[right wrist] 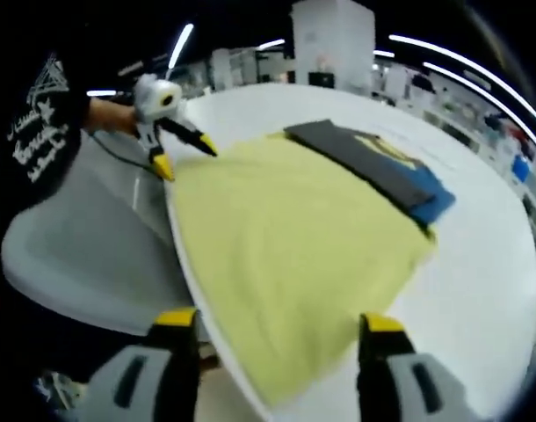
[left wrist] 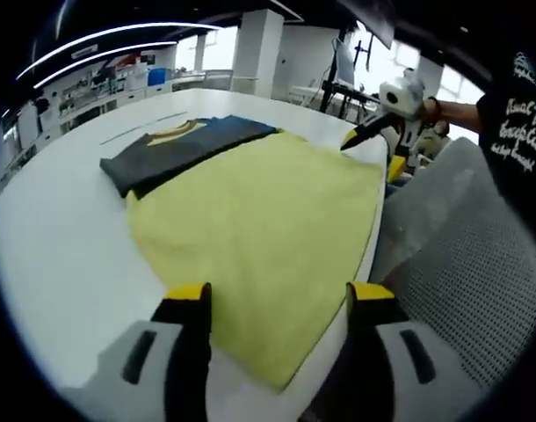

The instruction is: Fold the garment on the visible template until the final outline fits inside the template.

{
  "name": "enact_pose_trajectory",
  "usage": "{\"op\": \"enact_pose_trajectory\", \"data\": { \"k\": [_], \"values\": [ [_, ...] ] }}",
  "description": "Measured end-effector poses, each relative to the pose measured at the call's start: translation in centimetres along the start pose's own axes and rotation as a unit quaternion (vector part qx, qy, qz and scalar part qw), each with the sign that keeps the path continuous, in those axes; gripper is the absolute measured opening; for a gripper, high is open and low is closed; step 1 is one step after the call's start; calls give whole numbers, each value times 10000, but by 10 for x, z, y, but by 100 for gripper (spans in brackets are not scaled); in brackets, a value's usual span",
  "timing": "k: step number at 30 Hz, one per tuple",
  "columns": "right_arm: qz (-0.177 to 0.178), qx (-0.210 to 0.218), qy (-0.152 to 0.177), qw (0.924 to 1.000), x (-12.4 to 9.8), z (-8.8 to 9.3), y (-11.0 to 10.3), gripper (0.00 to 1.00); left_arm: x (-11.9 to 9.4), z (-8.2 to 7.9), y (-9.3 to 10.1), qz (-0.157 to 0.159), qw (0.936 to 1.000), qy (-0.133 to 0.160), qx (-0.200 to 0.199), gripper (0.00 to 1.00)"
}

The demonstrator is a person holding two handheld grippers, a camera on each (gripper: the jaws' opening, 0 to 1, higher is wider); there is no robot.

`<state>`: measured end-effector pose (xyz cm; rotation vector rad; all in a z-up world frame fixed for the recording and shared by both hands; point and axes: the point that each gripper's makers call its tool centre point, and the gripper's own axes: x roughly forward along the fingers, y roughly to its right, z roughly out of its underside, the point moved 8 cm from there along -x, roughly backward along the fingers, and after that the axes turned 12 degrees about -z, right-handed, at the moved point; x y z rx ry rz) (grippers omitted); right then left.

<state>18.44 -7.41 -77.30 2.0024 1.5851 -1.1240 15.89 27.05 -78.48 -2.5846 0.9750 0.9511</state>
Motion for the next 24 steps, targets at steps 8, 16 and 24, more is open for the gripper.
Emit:
{"op": "enact_pose_trajectory", "data": {
  "k": [8,16,24],
  "values": [
    [4,-219,-240,9995,3,9,0,68,0,2,1,-66,9979,-109,631,56],
    [97,-352,-327,9988,3,12,2,62,0,3,3,-22,9950,-215,971,59],
    [102,-408,-313,9986,4,13,4,59,-1,5,1,-14,9932,-268,1136,59]
  ]
}}
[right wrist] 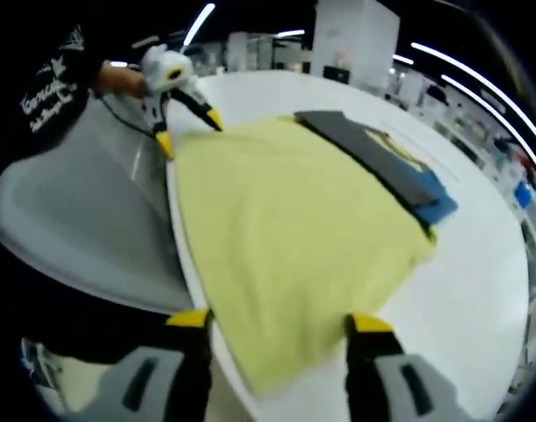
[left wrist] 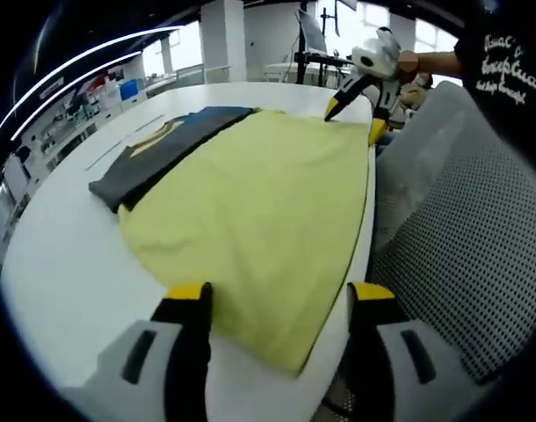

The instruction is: Fold the garment on the visible template until the final outline fits inside the template.

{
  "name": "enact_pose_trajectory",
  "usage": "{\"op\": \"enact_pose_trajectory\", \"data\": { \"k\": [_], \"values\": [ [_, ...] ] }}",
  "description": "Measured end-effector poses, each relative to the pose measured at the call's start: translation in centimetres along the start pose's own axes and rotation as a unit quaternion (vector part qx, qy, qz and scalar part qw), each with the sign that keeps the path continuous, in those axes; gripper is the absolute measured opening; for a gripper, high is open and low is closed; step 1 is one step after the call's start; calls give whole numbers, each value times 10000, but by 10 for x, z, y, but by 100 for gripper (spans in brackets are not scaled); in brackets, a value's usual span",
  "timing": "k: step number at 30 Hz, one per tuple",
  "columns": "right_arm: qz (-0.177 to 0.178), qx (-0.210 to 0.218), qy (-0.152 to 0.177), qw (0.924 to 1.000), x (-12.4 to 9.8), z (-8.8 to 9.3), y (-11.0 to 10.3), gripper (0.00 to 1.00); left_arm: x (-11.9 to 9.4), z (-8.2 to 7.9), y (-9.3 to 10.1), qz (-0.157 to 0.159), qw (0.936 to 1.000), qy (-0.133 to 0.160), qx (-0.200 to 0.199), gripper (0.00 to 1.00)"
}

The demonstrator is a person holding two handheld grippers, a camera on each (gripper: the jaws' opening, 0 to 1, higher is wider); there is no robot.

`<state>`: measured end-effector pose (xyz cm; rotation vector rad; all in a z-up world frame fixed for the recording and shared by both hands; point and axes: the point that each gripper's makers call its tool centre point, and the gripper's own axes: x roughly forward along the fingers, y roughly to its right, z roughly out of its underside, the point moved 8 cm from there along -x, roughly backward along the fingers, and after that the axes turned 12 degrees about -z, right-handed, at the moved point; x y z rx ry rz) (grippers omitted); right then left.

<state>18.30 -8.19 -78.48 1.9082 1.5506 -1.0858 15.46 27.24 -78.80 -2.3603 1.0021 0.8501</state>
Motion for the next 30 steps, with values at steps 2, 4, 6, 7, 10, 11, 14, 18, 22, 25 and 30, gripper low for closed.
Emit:
{"op": "enact_pose_trajectory", "data": {
  "k": [2,4,6,7,10,11,14,18,22,25,30],
  "values": [
    [-3,19,20,10000,0,0,0,57,-1,-1,-4,-52,10000,-25,-73,55],
    [-8,50,50,10000,0,0,1,52,-2,-1,-9,-78,9999,-19,-98,51],
    [-13,78,78,9999,-1,0,2,48,-2,-1,-12,-103,9999,-24,-86,49],
    [-6,80,81,9999,-1,0,2,46,-1,-1,-12,-108,9999,-24,-88,48],
    [12,97,134,9999,-2,1,2,40,-3,0,-16,-161,9998,-26,-144,45],
    [26,109,148,9998,-2,1,3,38,-3,1,-17,-189,9997,-30,-153,43],
    [60,132,178,9997,-3,1,4,34,-6,1,-20,-297,9992,-39,-268,30],
    [110,177,211,9996,-3,1,6,28,-5,2,-26,-407,9986,-50,-346,12],
    [224,221,241,9992,-4,1,11,17,-3,0,-24,-478,9980,-74,-396,8],
    [432,302,243,9983,-6,2,19,4,-2,-1,-24,-484,9975,-96,-505,4],
    [353,495,332,9976,-6,2,23,1,-1,0,-27,-522,9964,-187,-643,1]
  ]
}}
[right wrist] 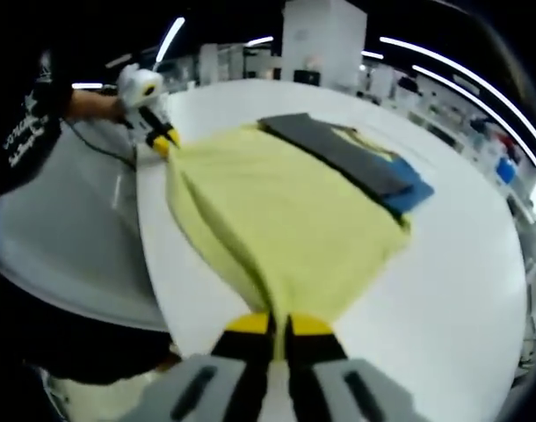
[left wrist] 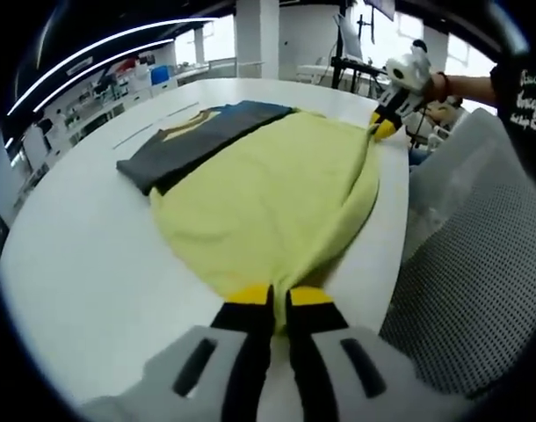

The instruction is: Fold the garment on the visible template until the final outline fits inside the template.

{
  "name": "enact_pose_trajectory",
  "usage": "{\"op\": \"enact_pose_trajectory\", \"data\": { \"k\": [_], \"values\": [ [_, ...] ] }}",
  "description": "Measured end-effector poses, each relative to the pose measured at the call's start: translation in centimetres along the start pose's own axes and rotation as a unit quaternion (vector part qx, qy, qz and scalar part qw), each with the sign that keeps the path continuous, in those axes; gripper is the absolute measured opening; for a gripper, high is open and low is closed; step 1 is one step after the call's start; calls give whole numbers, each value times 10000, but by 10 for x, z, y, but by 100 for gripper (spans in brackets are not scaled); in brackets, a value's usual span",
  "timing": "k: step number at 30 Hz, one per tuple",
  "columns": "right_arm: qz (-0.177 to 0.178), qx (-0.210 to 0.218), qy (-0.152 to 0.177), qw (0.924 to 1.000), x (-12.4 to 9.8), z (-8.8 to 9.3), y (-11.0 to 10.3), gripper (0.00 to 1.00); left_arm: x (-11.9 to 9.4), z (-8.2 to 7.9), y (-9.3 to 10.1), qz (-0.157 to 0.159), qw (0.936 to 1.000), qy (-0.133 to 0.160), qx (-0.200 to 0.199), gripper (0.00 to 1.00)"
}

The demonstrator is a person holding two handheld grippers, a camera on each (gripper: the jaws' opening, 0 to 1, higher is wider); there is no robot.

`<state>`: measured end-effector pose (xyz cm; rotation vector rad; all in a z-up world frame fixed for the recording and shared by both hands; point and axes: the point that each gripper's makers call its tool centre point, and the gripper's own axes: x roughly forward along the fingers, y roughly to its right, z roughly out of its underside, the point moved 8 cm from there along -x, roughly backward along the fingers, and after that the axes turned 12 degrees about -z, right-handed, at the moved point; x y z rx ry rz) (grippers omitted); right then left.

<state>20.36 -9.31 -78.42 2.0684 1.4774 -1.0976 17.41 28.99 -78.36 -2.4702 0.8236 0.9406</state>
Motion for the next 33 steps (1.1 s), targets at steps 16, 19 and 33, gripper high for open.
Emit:
{"op": "enact_pose_trajectory", "data": {
  "k": [16,19,33],
  "values": [
    [-260,422,353,9981,-8,2,-18,0,-14,8,2,-131,9998,-102,-100,0],
    [-268,449,376,9979,-9,1,-24,0,-21,8,5,-155,9997,-90,-166,0],
    [-297,621,515,9963,-21,2,-49,0,-49,8,22,-332,9982,-146,-488,0]
  ]
}}
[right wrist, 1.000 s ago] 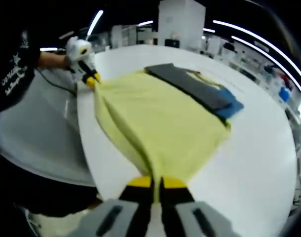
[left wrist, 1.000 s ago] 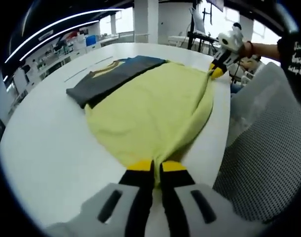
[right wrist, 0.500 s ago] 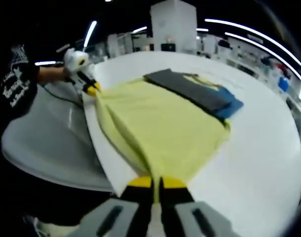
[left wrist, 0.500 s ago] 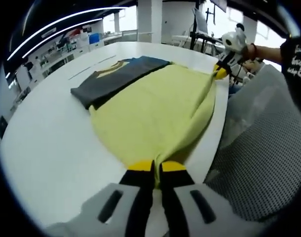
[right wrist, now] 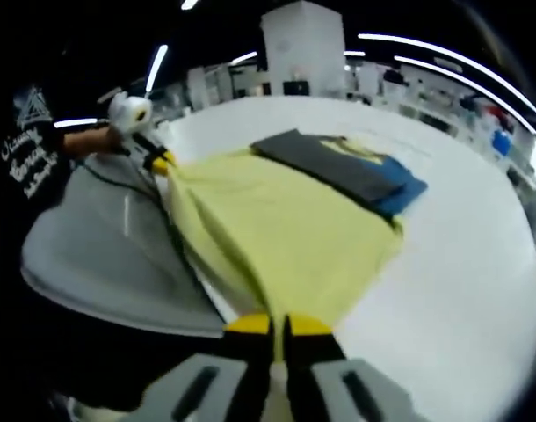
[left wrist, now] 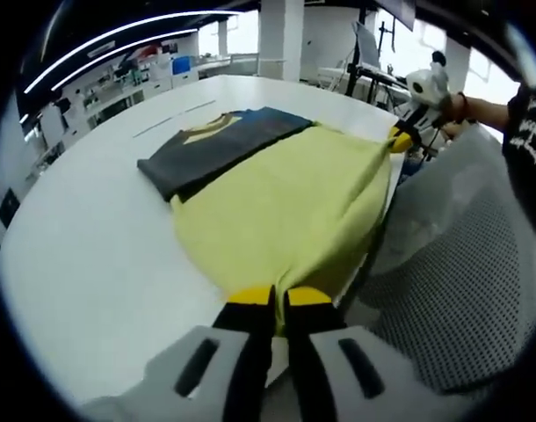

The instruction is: Fold the garment on the visible template until the final outline fits inside the template.

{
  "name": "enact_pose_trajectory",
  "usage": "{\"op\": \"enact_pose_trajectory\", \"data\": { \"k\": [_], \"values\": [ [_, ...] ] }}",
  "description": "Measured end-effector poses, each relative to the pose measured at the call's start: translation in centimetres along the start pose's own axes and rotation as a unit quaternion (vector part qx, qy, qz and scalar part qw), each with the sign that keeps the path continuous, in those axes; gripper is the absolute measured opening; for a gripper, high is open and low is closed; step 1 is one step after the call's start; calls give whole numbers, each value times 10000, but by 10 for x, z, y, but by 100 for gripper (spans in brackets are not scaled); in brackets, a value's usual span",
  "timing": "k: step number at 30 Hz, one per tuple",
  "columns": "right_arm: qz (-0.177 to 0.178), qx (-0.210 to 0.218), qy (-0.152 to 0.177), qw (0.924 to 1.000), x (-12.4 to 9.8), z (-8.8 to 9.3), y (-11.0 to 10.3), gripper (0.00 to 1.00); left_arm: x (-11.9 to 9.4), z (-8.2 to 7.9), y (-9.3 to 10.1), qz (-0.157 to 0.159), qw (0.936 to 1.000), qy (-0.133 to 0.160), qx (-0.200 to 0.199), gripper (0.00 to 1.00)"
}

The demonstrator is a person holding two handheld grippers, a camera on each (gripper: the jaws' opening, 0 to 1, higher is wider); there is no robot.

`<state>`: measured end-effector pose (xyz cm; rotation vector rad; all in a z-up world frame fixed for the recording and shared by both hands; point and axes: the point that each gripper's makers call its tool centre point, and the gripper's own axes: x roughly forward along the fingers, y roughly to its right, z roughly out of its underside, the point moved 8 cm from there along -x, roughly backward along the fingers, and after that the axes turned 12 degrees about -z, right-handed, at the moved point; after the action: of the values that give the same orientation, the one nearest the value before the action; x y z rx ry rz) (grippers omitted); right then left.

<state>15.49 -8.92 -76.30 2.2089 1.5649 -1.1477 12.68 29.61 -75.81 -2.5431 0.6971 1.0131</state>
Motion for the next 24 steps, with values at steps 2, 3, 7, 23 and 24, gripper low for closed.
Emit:
{"op": "enact_pose_trajectory", "data": {
  "k": [2,3,7,23,24],
  "values": [
    [1,74,39,10000,-2,0,-3,0,-5,-1,5,-22,10000,-28,-25,0],
    [1,82,49,10000,-2,0,-4,0,-6,-1,7,-28,10000,-42,-37,0],
    [-31,93,38,9999,-5,1,-9,0,-15,-3,12,-64,9999,-107,-16,0],
    [-384,-201,-302,9986,-16,-13,-18,0,-37,-6,11,111,9989,-424,174,0],
    [-368,-251,-315,9985,-17,-14,-18,0,-37,-8,9,108,9989,-421,187,0]
  ]
}}
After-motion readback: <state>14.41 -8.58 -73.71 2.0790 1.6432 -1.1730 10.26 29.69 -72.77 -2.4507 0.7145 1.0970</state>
